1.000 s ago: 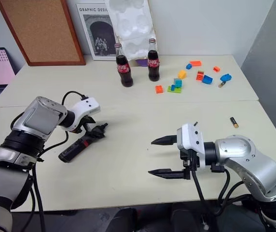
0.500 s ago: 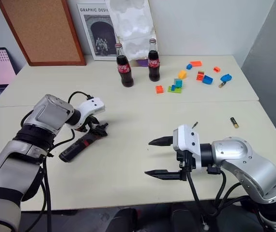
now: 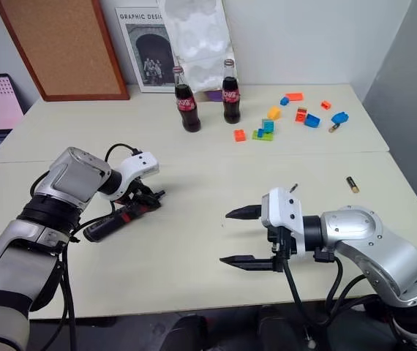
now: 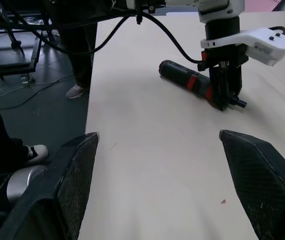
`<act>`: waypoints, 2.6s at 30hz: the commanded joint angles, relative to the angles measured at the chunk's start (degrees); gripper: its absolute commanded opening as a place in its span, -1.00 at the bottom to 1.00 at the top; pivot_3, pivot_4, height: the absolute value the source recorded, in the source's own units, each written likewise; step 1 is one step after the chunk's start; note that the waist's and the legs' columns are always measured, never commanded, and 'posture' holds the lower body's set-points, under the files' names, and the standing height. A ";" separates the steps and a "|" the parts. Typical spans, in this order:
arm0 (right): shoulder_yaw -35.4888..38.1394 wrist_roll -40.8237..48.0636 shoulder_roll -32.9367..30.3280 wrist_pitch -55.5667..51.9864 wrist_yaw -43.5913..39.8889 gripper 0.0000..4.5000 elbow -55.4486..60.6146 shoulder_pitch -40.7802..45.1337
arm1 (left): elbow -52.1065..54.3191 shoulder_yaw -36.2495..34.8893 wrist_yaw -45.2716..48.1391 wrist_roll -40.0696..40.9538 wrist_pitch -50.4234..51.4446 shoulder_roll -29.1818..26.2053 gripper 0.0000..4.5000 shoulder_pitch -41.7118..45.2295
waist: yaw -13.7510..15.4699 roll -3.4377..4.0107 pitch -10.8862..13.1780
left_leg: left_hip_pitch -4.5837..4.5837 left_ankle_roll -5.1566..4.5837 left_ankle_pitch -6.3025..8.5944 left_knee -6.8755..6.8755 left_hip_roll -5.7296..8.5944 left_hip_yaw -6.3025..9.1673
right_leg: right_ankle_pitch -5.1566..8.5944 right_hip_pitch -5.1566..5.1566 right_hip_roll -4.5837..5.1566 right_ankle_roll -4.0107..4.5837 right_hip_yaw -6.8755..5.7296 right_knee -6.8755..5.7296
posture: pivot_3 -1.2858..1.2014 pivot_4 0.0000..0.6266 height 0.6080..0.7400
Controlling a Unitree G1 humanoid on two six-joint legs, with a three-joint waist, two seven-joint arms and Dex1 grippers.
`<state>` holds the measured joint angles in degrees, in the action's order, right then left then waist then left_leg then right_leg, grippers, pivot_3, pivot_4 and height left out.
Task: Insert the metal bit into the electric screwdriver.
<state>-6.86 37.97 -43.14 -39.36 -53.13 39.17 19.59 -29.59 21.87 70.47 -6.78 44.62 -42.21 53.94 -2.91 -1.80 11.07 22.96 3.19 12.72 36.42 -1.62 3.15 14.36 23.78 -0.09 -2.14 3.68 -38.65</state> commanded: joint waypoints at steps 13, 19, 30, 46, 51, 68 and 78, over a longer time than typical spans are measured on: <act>13.07 5.37 -4.74 -2.92 4.71 0.81 1.45 -2.56 | 24.83 -22.60 -28.41 13.61 -10.37 23.54 -0.27 -1.43 | 0.82 -0.22 0.11 | 0.02 0.00 0.00 0.48 0.06 -0.10 | -0.12 -0.09 0.03 -0.20 0.19 -0.13 | 0.03 -0.52 1.00; 12.30 3.82 -4.50 -2.41 6.25 0.81 0.30 -0.08 | 33.38 -22.47 -33.66 15.43 -18.78 28.45 -0.27 -14.65 | 0.56 -0.19 0.09 | -0.10 0.00 0.00 0.50 -0.03 -0.13 | -0.12 -0.09 -0.09 -0.18 0.28 -0.30 | 0.03 -0.52 1.00; 12.18 3.43 -7.44 -2.08 3.06 0.81 -1.50 2.21 | 43.82 -22.00 -41.87 17.18 -17.09 32.21 -0.27 -29.15 | 1.26 -0.20 0.09 | -0.19 0.01 0.01 0.54 0.08 -0.18 | -0.14 -0.36 0.03 -0.22 0.28 -0.03 | 0.03 -0.52 1.00; 0.50 -15.13 -15.31 13.42 -11.78 0.81 -18.28 9.16 | 54.35 -21.16 -42.38 21.28 -14.83 26.58 -0.27 -38.00 | 1.12 -0.19 0.09 | -0.29 0.01 0.01 0.53 0.07 -0.20 | -0.01 -0.44 0.03 0.01 0.27 0.04 | 0.03 -0.52 1.00; -14.64 -33.08 -12.56 30.71 -22.16 0.81 -38.32 22.90 | 52.45 -18.69 -43.48 19.46 -17.78 27.31 -0.27 -36.58 | 0.89 -0.18 0.09 | -0.34 0.01 0.01 0.51 0.08 -0.28 | -0.02 -0.46 0.04 0.00 0.31 0.10 | 0.03 -0.52 1.00; -37.25 -70.91 8.30 76.11 -13.04 0.64 -103.14 54.04 | 50.47 -16.62 -45.95 17.39 -21.98 27.86 -0.28 -36.25 | 1.00 -0.10 0.14 | -0.30 0.02 0.01 0.44 0.10 -0.24 | -0.16 -0.44 0.12 -0.16 0.27 0.11 | 0.03 -0.52 1.00; -41.71 -81.27 12.81 84.33 -4.36 -0.34 -109.08 58.19 | 50.36 -15.80 -46.24 16.59 -22.94 27.78 -0.28 -36.73 | 0.78 -0.09 0.13 | -0.42 0.02 0.01 0.46 0.10 -0.25 | -0.17 -0.49 0.11 -0.15 0.31 0.01 | 0.03 -0.52 1.00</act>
<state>-48.26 -41.34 -31.06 43.51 -60.46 -68.87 76.13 20.90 4.74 24.23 10.02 21.98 -14.72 17.75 -2.13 -1.88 11.20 22.51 3.22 12.73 36.88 -1.52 2.90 14.19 23.27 0.03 -2.29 4.00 -38.66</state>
